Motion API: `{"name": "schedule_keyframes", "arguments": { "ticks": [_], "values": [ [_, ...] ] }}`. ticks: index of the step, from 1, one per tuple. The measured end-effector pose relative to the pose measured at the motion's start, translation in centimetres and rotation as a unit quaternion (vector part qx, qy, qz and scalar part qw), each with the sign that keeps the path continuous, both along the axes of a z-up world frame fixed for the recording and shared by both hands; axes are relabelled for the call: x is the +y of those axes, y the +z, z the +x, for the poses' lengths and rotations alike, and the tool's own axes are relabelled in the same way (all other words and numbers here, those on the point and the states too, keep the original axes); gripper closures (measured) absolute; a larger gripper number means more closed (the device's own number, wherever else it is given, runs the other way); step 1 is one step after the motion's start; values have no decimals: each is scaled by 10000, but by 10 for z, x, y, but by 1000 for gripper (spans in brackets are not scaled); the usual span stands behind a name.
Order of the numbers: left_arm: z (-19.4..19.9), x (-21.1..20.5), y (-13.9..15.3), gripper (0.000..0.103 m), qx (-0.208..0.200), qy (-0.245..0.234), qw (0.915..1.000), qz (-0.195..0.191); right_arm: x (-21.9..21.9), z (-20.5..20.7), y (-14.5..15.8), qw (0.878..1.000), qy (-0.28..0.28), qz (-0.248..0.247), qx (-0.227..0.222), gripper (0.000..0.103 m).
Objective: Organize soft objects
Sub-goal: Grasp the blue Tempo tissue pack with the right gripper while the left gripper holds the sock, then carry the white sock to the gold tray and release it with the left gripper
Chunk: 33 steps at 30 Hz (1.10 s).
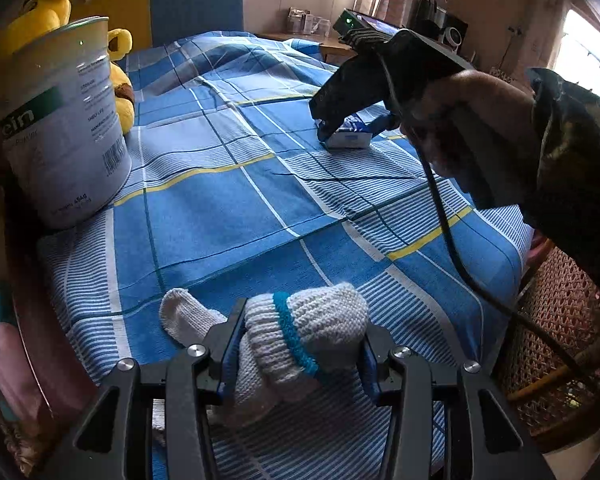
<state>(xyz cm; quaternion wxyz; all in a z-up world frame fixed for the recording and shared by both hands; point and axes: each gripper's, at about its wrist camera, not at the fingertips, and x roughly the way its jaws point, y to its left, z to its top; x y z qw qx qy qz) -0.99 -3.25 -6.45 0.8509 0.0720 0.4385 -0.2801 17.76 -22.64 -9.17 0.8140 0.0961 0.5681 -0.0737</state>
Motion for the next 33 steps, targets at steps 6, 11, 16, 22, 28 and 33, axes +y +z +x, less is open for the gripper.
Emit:
{"name": "schedule_keyframes", "arguments": {
  "ticks": [6,11,16,22,28,33],
  "values": [
    [-3,-2,0,54,-62,36,10000,49,17,-37,-3,9971,735,-167,-126,49],
    [-7,0,6,55,-71,142,9999,64,14,-48,-8,9965,753,-153,-333,49],
    [-16,13,28,55,-257,261,9993,-87,23,-55,-7,9945,883,-352,-445,49],
    [-21,58,65,55,-469,780,9947,-479,25,-63,-6,9927,987,-473,-512,49],
    [-17,134,89,55,-508,1754,9802,-765,27,-65,-5,9919,1031,-520,-534,49],
    [-24,219,92,55,-403,2895,9524,-867,27,-67,-4,9914,1062,-531,-542,49]
  ]
}}
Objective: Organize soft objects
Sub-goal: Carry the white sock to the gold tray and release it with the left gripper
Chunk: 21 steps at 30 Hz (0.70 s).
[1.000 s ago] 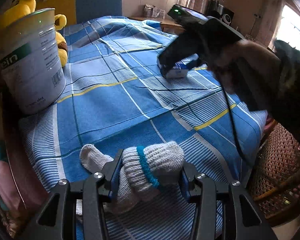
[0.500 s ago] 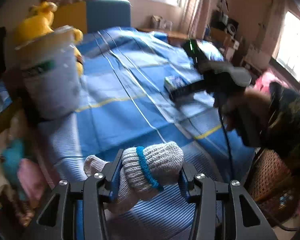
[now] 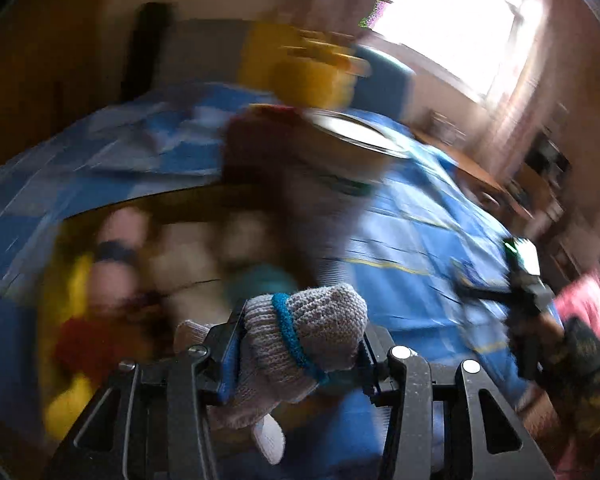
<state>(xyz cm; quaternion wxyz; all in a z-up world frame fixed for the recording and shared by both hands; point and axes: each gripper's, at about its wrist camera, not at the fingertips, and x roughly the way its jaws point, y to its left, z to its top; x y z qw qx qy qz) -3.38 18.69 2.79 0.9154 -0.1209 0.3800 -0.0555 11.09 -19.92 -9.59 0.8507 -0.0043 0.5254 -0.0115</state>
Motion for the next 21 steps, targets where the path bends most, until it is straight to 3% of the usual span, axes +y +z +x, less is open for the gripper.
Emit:
{"name": "schedule_keyframes", "arguments": {
  "ticks": [4,9,12,15,17,21],
  "values": [
    [-9,66,-24,55,444,911,9943,-344,1,0,0,10000,-2,-1,-3,49],
    [-10,101,-55,54,809,1564,9838,-334,0,1,0,10000,11,-30,-11,49],
    [-2,106,-71,50,939,1647,9816,-215,0,1,0,10000,20,-47,-16,49],
    [-1,100,-80,39,1040,1597,9817,-60,0,1,0,10000,26,-39,-17,49],
    [-1,94,-77,26,1030,1617,9813,157,0,1,0,10000,41,-63,-23,49],
    [-4,88,-68,17,839,1618,9818,533,0,1,0,9999,68,-85,-38,49]
  ]
}}
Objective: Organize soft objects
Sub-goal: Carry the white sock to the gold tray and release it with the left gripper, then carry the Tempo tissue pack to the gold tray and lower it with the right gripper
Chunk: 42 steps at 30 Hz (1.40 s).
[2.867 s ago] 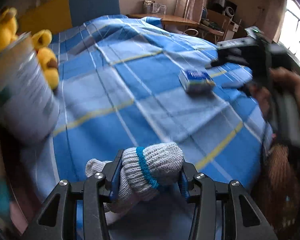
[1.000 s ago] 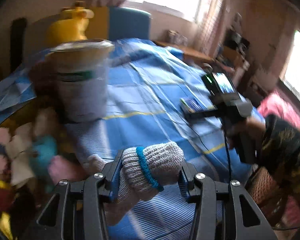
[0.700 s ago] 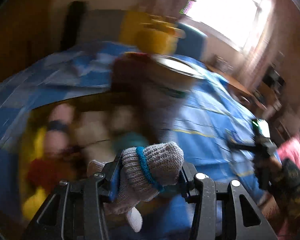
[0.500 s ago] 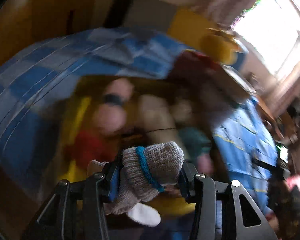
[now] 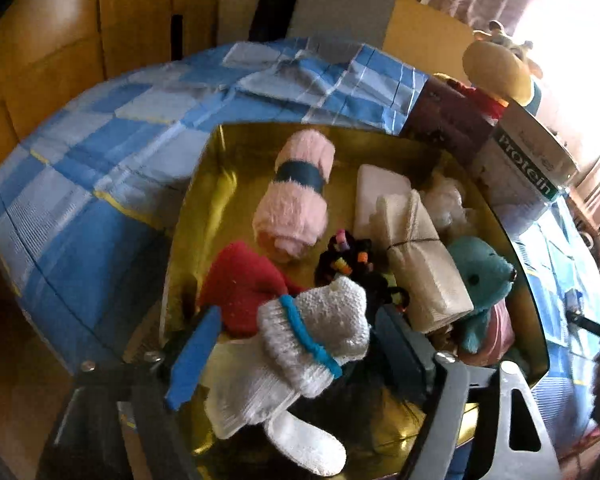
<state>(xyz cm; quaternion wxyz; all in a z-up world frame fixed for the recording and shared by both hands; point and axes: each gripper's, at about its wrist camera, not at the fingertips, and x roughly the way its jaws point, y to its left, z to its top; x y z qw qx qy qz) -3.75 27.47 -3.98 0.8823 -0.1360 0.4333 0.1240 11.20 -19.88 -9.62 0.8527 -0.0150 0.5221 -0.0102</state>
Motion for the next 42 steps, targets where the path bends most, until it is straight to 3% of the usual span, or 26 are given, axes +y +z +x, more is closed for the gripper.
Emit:
{"name": "schedule_keyframes", "arguments": {
  "ticks": [1,4,14,35,42],
  "values": [
    [-1,-2,4,13,-54,-9,9999,120,0,0,0,10000,2,-1,-3,49],
    [-4,-6,15,12,-201,-14,9989,427,0,-1,0,10000,8,-10,-13,49],
    [-12,-26,40,9,-522,-206,9937,967,1,-1,0,10000,8,-25,-24,49],
    [-7,-47,49,9,-707,-711,9897,1022,-6,4,0,9997,-177,168,-29,49],
    [0,-49,49,9,-752,-910,9893,857,-9,47,21,9974,-576,254,338,51]
  ]
}}
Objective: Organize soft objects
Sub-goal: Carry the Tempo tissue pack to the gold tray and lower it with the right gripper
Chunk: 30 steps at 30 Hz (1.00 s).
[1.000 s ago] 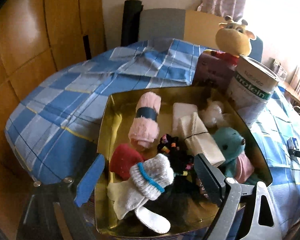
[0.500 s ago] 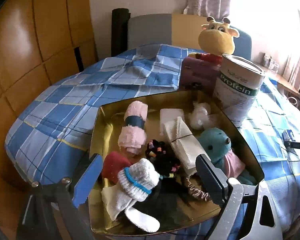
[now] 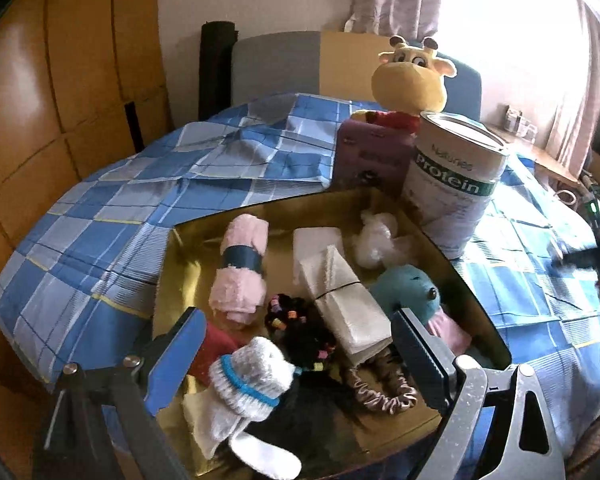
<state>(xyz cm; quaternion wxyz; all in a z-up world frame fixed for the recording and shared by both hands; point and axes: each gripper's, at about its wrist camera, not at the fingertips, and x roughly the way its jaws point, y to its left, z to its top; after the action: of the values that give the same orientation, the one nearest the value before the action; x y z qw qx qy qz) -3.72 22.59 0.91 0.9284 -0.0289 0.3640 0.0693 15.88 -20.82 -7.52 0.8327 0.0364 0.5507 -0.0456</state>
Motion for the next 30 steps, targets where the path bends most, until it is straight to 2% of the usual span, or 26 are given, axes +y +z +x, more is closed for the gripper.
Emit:
{"name": "schedule_keyframes", "arguments": {
  "ticks": [7,12,14,17,19,22,24,27,30],
  "values": [
    [2,-4,-8,9,80,-252,9995,-198,18,79,76,9989,-260,-319,-230,51],
    [2,-2,-6,9,38,-315,9991,-277,50,135,169,9947,-267,-356,-927,51],
    [3,3,-5,9,22,-277,9990,-358,73,152,205,9919,-120,-349,-1217,51],
    [2,8,-4,9,-9,-208,9988,-438,127,175,254,9859,384,-316,-1599,51],
    [2,10,-4,9,8,-186,9988,-449,164,181,271,9809,742,-271,-1778,51],
    [2,12,-3,9,10,-156,9990,-413,233,179,288,9677,1452,-205,-2050,51],
    [0,15,-3,9,9,-104,9992,-396,276,169,293,9538,1996,-79,-2243,51],
    [-4,22,0,9,-33,35,9992,-394,331,141,289,9269,2874,67,-2411,51],
    [-4,30,1,8,-28,197,9991,-368,370,106,272,9003,3677,122,-2326,51]
  ]
}}
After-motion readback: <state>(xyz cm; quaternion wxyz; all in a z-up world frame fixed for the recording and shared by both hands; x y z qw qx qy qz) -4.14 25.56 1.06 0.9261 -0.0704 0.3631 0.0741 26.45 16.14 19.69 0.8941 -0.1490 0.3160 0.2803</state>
